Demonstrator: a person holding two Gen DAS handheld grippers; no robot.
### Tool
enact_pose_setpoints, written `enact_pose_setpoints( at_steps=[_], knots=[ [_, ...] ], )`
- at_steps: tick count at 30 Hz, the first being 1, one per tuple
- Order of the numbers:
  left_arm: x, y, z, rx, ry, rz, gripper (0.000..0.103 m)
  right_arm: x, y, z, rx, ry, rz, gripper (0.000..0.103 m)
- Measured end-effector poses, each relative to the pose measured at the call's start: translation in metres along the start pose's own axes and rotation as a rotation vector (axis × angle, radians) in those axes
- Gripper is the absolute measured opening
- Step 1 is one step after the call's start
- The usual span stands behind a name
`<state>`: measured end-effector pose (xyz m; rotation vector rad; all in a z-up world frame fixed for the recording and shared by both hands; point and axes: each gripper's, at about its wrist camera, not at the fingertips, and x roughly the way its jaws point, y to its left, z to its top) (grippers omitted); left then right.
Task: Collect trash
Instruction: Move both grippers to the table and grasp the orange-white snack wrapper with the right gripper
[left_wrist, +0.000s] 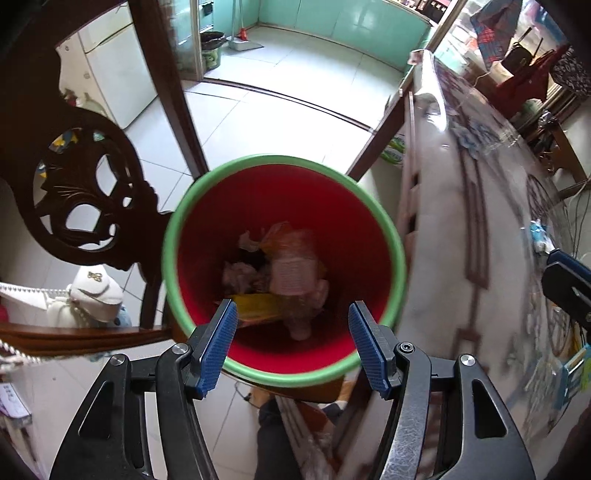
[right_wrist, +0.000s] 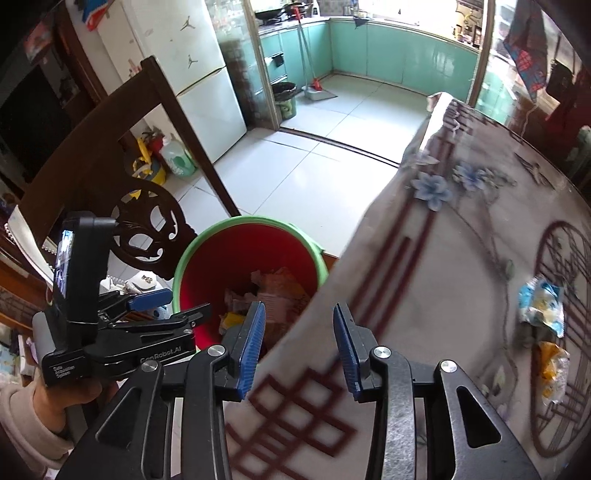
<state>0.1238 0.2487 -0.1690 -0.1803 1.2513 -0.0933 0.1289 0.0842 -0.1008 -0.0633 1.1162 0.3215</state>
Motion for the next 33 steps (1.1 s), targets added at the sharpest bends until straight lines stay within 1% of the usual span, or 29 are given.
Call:
enact_pose_setpoints(
  at_steps=[3, 6, 9, 14, 18, 21, 23, 25, 30, 33],
  knots=[
    [-0.008, -0.016, -0.005, 0.002, -0.010, -0.014, 0.061, -0.011, -0.022, -0.012, 0.026, -0.008, -0.009, 0.037],
    [-0.017, -0.038, -0.015, 0.009, -0.016, -0.033, 0.061, -0.022, -0.055, -0.031, 0.065, -0.012, -0.031, 0.039],
    [-0.021, -0.061, -0.025, 0.023, -0.010, -0.046, 0.061, -0.037, -0.096, -0.051, 0.115, -0.026, -0.060, 0.039],
    [-0.026, -0.101, -0.038, 0.069, -0.011, -0.058, 0.061, -0.070, -0.177, -0.083, 0.214, -0.048, -0.142, 0.040],
    [-0.030, -0.135, -0.046, 0.094, -0.014, -0.074, 0.061, -0.090, -0.236, -0.100, 0.268, -0.056, -0.215, 0.041],
    [-0.033, -0.155, -0.054, 0.110, -0.015, -0.083, 0.061, -0.101, -0.271, -0.104, 0.302, -0.066, -0.238, 0.041],
    [-0.034, -0.171, -0.059, 0.119, -0.004, -0.100, 0.061, -0.101, -0.286, -0.102, 0.302, -0.060, -0.245, 0.041],
    [-0.038, -0.186, -0.065, 0.134, -0.006, -0.110, 0.061, -0.095, -0.291, -0.098, 0.289, -0.045, -0.232, 0.041],
    [-0.044, -0.214, -0.073, 0.153, -0.012, -0.119, 0.061, -0.066, -0.299, -0.090, 0.258, -0.001, -0.149, 0.042],
    [-0.046, -0.226, -0.074, 0.158, -0.018, -0.112, 0.061, -0.049, -0.302, -0.092, 0.254, 0.020, -0.122, 0.042]
  ],
)
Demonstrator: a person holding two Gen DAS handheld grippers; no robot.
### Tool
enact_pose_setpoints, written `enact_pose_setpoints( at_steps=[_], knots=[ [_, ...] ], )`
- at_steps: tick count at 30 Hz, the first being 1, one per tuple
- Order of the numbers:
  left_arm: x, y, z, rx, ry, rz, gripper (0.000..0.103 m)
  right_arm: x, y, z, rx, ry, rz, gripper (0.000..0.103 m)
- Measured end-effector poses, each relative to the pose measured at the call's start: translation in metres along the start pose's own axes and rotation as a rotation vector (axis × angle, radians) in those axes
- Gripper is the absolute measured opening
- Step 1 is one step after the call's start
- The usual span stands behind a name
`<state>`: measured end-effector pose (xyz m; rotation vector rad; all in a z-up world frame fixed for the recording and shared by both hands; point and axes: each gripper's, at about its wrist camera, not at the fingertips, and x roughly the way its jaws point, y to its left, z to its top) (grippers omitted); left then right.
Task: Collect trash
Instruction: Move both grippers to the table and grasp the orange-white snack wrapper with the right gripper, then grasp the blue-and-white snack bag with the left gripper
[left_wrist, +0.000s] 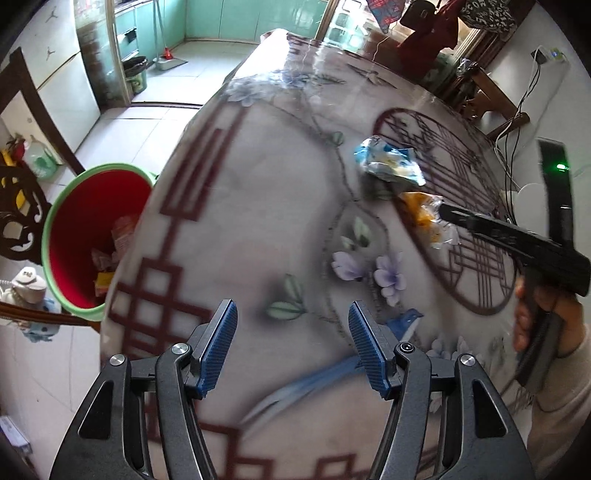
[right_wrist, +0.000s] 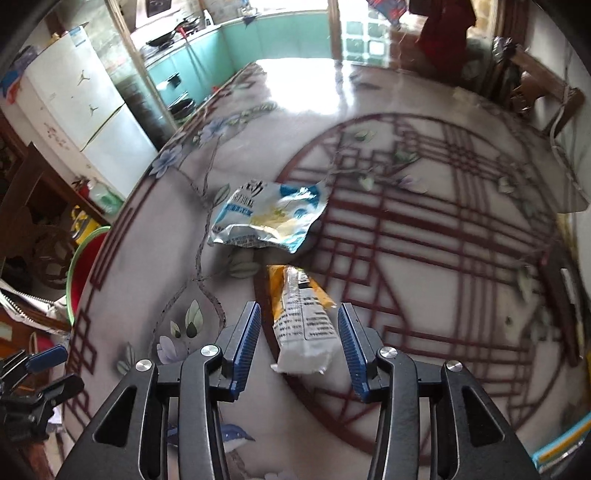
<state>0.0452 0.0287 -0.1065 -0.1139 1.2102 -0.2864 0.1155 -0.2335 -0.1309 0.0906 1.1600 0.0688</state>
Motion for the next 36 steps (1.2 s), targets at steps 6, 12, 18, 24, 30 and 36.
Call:
enact_pose_setpoints(
  at_steps=[6, 12, 18, 24, 30, 36],
  knots=[
    [0.007, -0.018, 0.010, 0.008, -0.002, 0.023, 0.062, 0.010, -0.007, -0.003, 0.003, 0.006, 0.036, 0.042],
    [0.026, -0.045, 0.040, 0.066, -0.014, 0.041, 0.062, 0.013, -0.015, -0.005, -0.007, 0.016, 0.057, 0.041],
    [0.053, -0.077, 0.086, 0.121, -0.034, 0.048, 0.062, 0.002, -0.031, -0.014, -0.001, -0.006, 0.066, 0.018],
    [0.087, -0.101, 0.115, 0.156, -0.017, 0.045, 0.063, -0.005, -0.064, -0.024, 0.097, -0.002, 0.075, 0.018],
    [0.119, -0.115, 0.136, 0.126, 0.021, 0.016, 0.063, -0.002, -0.078, -0.029, 0.138, -0.001, 0.095, 0.018],
    [0.137, -0.130, 0.137, 0.147, 0.042, 0.023, 0.063, 0.003, -0.078, -0.029, 0.152, -0.004, 0.097, 0.031]
  ],
)
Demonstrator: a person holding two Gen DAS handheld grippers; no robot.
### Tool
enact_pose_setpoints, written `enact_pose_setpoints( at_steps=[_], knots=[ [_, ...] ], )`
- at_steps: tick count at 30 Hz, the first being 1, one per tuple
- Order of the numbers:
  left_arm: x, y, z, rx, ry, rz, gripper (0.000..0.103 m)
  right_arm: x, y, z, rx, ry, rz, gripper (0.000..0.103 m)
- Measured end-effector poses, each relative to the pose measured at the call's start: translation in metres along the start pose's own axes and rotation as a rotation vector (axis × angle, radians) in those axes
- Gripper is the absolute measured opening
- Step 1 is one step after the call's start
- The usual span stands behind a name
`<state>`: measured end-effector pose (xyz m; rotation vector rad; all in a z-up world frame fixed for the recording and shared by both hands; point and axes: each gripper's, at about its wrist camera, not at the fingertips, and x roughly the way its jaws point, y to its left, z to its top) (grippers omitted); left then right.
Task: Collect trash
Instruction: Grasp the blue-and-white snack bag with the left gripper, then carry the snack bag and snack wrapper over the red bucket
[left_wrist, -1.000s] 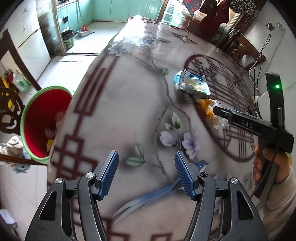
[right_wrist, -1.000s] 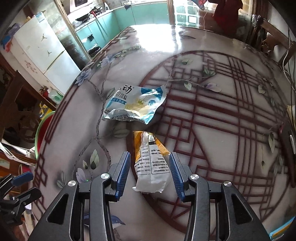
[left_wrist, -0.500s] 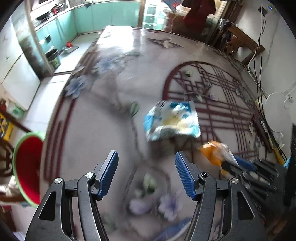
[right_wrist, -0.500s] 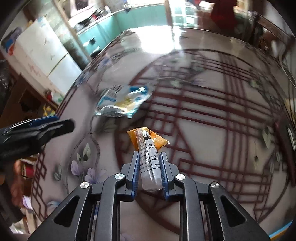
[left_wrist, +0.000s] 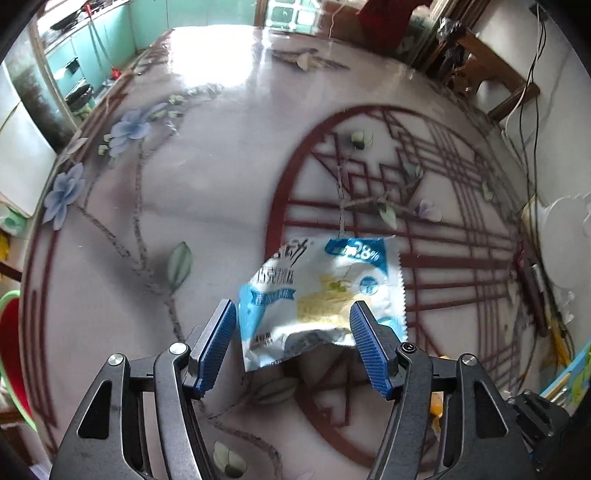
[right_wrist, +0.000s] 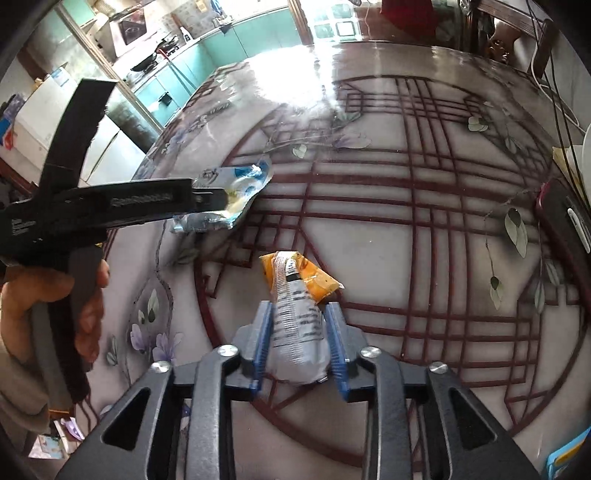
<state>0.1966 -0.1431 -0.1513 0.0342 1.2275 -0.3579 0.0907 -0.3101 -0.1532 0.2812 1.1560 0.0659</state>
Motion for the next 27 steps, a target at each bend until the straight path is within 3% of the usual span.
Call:
enact_pose_setpoints(
  at_steps=[1, 2, 3, 4, 7, 15, 21, 25, 27],
  knots=[
    [0.000, -0.003, -0.001, 0.016, -0.008, 0.009, 0.063, 0.000, 0.000, 0.000, 0.002, 0.001, 0.003, 0.031],
    [0.001, -0.004, 0.000, 0.024, -0.010, 0.010, 0.056, 0.001, 0.000, 0.000, 0.005, 0.002, 0.003, 0.032],
    [0.000, -0.005, -0.001, 0.043, -0.022, 0.012, 0.029, 0.001, 0.001, 0.000, 0.007, 0.003, 0.002, 0.032],
    [0.000, -0.006, -0.002, 0.057, -0.019, 0.014, 0.016, 0.001, 0.001, 0.000, 0.007, 0.003, -0.001, 0.033],
    [-0.001, -0.002, -0.003, 0.050, 0.004, -0.006, 0.006, 0.000, 0.000, 0.001, 0.014, 0.001, -0.006, 0.034],
    [-0.038, 0.016, -0.020, 0.016, -0.063, -0.012, 0.004, -0.005, -0.001, -0.001, 0.023, -0.001, -0.012, 0.037],
    [-0.068, 0.031, -0.051, 0.004, -0.098, -0.005, 0.004, -0.009, 0.000, -0.004, 0.034, 0.000, -0.039, 0.037],
    [-0.079, 0.040, -0.070, -0.001, -0.108, 0.020, 0.004, -0.019, 0.009, -0.008, 0.011, -0.021, -0.071, 0.023],
    [-0.083, 0.046, -0.082, -0.005, -0.107, 0.035, 0.004, -0.026, 0.015, -0.009, -0.002, -0.037, -0.074, 0.022]
  ],
)
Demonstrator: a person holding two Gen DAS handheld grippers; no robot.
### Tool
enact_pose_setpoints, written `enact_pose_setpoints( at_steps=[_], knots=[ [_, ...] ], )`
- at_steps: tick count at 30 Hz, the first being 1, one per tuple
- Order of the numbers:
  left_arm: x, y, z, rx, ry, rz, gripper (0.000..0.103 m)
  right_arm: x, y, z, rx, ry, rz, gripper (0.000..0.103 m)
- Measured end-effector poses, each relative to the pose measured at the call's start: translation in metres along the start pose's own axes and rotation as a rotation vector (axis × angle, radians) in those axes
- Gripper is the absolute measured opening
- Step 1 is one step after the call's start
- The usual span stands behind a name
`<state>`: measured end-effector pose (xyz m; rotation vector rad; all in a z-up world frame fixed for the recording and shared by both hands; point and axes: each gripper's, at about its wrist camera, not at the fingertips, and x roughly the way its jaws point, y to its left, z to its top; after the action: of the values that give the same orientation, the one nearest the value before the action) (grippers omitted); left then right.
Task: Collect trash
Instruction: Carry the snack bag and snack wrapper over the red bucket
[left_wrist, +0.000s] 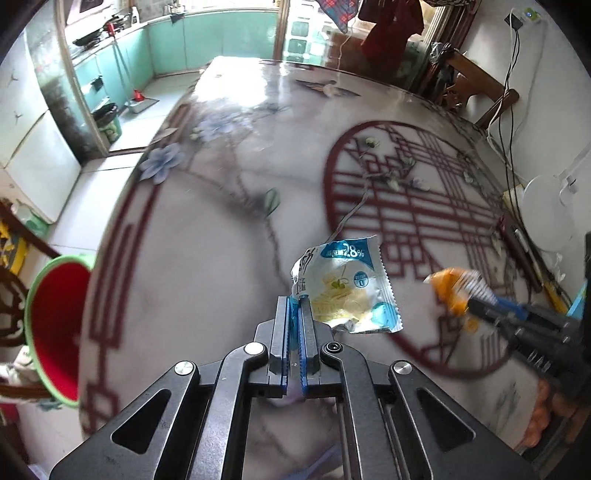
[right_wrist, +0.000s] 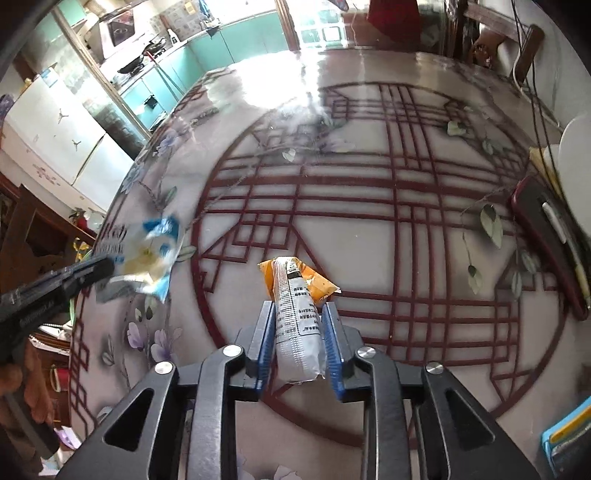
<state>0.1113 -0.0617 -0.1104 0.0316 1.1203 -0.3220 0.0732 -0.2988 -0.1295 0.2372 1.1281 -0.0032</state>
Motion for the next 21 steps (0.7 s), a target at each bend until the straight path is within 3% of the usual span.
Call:
enact_pose_setpoints(
  at_steps=[21],
  knots=[
    [-0.041, 0.036, -0.041, -0.066, -0.043, 0.000, 0.004, -0.032, 0.068, -0.018, -0.109, -0.052, 0.018, 0.022]
  ],
)
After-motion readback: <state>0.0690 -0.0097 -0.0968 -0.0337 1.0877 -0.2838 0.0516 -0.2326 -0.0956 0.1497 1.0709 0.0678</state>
